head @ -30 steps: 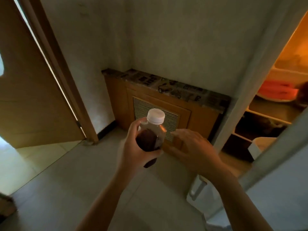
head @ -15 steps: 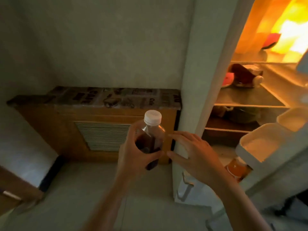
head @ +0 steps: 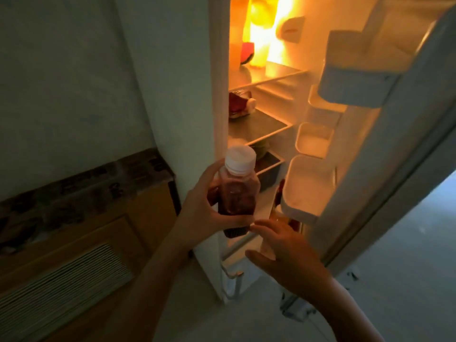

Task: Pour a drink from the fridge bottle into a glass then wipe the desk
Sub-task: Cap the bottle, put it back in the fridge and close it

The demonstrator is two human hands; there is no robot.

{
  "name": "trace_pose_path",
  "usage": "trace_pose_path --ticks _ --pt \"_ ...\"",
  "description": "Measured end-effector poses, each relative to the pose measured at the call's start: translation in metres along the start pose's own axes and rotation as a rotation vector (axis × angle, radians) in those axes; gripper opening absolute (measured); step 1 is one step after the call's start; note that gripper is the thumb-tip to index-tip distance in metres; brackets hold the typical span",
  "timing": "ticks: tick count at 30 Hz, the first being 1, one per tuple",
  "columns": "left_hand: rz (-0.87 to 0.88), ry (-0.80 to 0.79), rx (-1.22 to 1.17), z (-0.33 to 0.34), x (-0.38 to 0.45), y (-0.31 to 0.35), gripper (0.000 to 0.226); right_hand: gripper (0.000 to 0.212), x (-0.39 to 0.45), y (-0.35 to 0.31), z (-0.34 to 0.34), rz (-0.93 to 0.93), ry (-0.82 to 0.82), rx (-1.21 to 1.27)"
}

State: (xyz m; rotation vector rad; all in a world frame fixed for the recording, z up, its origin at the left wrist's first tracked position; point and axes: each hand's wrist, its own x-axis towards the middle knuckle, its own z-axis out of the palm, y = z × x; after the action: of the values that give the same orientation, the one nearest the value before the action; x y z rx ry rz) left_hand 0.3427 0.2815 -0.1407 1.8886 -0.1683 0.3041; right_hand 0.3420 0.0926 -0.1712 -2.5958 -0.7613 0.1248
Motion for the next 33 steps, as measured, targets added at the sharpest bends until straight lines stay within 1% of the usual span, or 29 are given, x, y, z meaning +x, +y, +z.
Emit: trace_pose_path --ticks 2,4,10,13,15,17,20,23,25,27,30,33 --pt "0.057 -0.087 -0.01 0.01 0.023 0.006 0.099 0.055 0.002 0.005 -0.004 0.034 0.046 -0.029" --pt "0.098 -0.14 -0.043 0.017 0.042 0.012 0.1 0.057 0.002 0.008 -0.011 0.094 0.104 -0.021" --pt "0.148 -0.183 -0.213 0.017 0.094 0.026 0.104 0.053 0.001 0.005 -0.026 0.176 0.159 0.018" --pt "0.133 -0.261 -0.258 0.024 0.121 0.026 0.109 0.054 0.008 -0.002 -0.034 0.265 0.285 0.027" --pt "0.118 -0.319 -0.284 0.033 0.134 0.022 0.105 0.056 0.014 -0.005 -0.038 0.361 0.381 0.022" --pt "0.103 -0.377 -0.318 0.044 0.143 0.016 0.098 0.062 0.02 -0.01 -0.04 0.453 0.435 0.067" --pt "0.041 -0.504 -0.386 0.058 0.156 0.005 0.096 0.072 0.027 -0.021 -0.041 0.527 0.504 0.113" --pt "0.031 -0.602 -0.434 0.072 0.166 -0.005 0.099 0.066 0.035 -0.033 -0.046 0.522 0.65 0.18" --pt "0.036 -0.666 -0.458 0.082 0.169 -0.005 0.099 0.063 0.039 -0.037 -0.049 0.571 0.721 0.244" --pt "0.046 -0.709 -0.456 0.093 0.173 -0.004 0.096 0.065 0.043 -0.04 -0.05 0.604 0.722 0.285" --pt "0.058 -0.819 -0.452 0.107 0.179 -0.009 0.093 0.083 0.043 -0.043 -0.043 0.657 0.696 0.239" --pt "0.046 -0.838 -0.461 0.116 0.178 -0.014 0.085 0.087 0.037 -0.046 -0.04 0.709 0.651 0.153"
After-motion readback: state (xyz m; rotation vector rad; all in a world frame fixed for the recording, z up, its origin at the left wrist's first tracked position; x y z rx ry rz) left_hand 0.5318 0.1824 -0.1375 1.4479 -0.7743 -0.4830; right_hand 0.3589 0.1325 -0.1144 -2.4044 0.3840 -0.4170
